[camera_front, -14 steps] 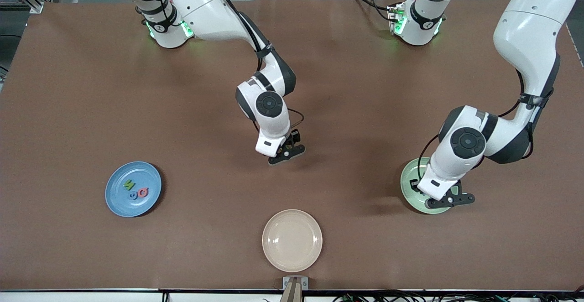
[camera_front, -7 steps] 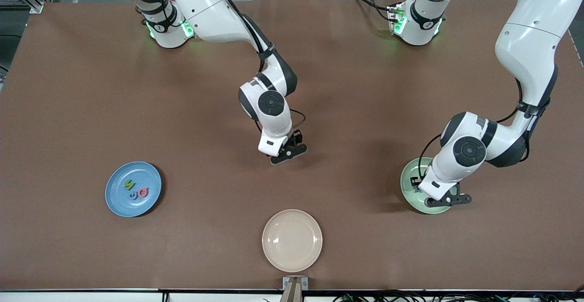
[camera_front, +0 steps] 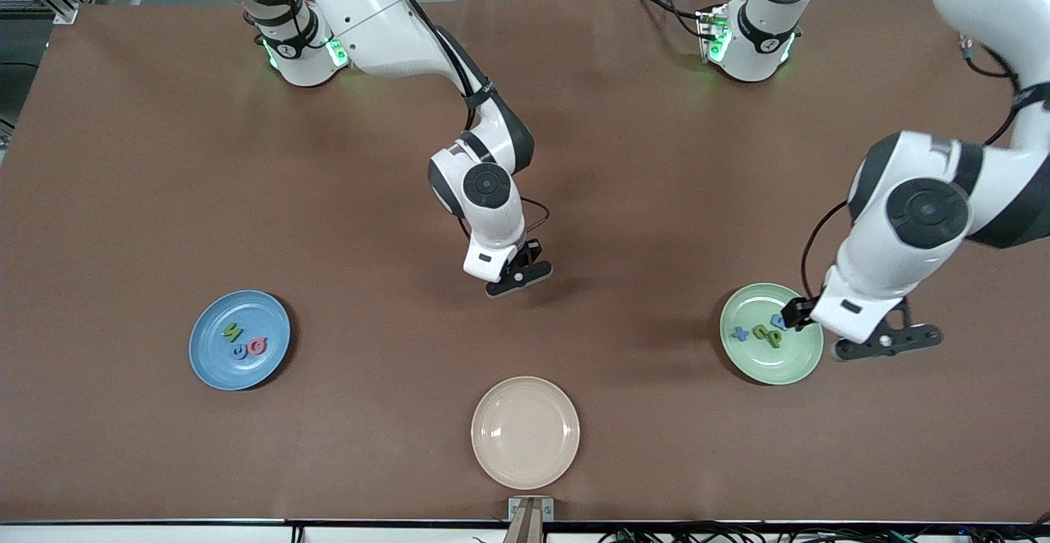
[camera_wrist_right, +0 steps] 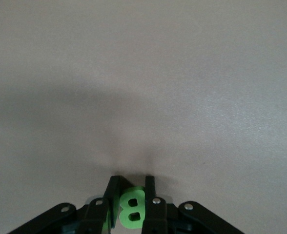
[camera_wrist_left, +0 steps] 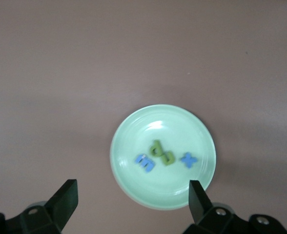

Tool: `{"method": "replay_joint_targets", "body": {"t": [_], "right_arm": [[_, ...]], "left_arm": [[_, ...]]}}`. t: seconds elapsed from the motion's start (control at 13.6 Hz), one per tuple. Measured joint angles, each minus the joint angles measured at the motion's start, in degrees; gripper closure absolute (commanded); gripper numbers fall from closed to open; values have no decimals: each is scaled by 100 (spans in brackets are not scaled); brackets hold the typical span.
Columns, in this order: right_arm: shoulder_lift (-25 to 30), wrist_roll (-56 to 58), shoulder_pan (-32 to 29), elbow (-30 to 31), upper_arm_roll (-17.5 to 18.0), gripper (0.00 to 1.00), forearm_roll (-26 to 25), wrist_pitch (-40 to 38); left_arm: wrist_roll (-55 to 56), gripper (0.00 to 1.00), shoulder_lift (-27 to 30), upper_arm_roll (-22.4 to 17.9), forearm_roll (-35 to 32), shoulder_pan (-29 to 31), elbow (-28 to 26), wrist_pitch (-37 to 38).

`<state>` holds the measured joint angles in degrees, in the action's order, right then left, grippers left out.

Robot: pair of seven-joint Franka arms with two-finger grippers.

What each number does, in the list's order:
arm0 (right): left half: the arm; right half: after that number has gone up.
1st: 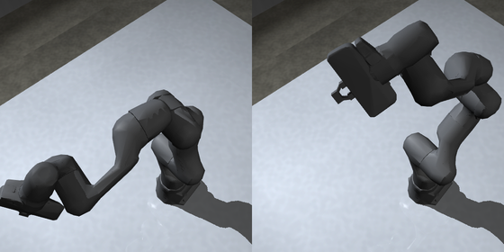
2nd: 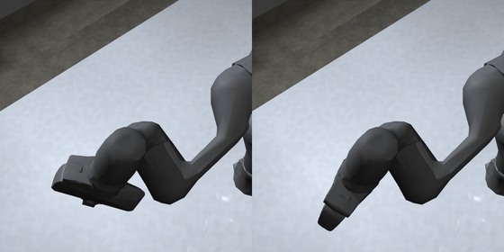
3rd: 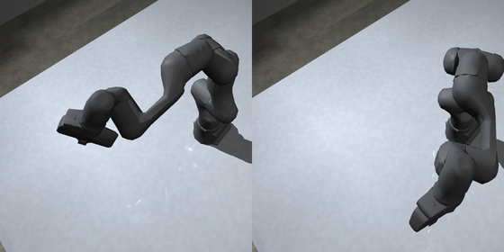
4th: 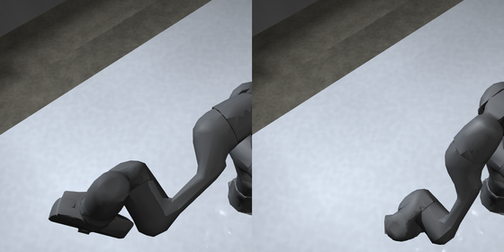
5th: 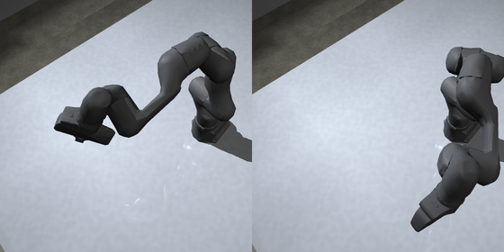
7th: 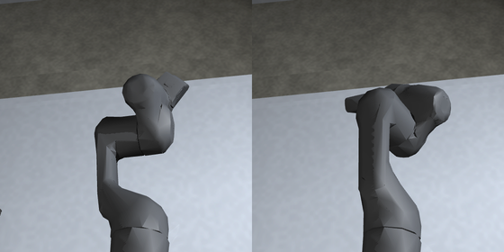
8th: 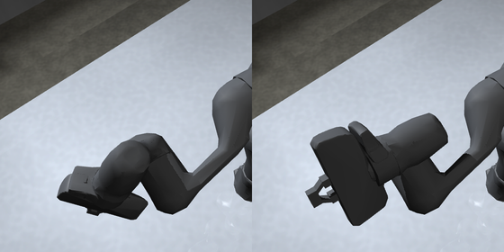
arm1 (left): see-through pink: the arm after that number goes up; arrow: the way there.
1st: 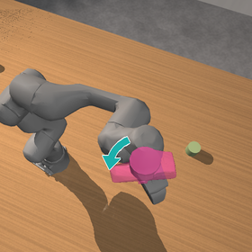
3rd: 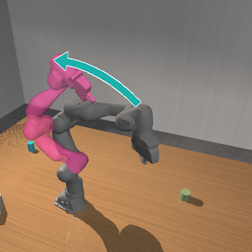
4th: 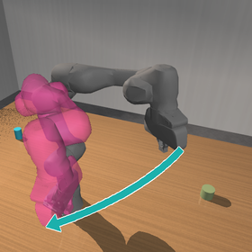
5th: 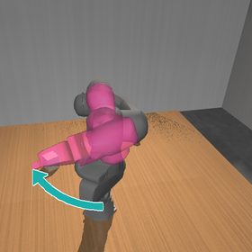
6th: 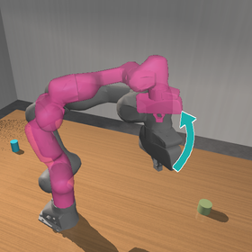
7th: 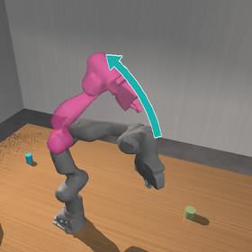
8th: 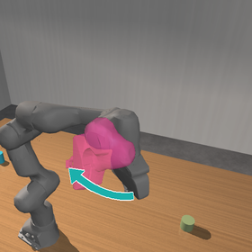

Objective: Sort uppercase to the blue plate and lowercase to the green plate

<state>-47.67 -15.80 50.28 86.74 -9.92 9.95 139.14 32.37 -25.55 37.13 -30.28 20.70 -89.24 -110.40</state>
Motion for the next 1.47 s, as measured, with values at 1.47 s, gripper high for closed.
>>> {"method": "replay_joint_targets", "body": {"t": [1.47], "right_arm": [[829,2965,-3139,-193,-906,97,2,-1972]], "left_arm": [[-814,0,814,84,1509,332,1140,2068]]}}
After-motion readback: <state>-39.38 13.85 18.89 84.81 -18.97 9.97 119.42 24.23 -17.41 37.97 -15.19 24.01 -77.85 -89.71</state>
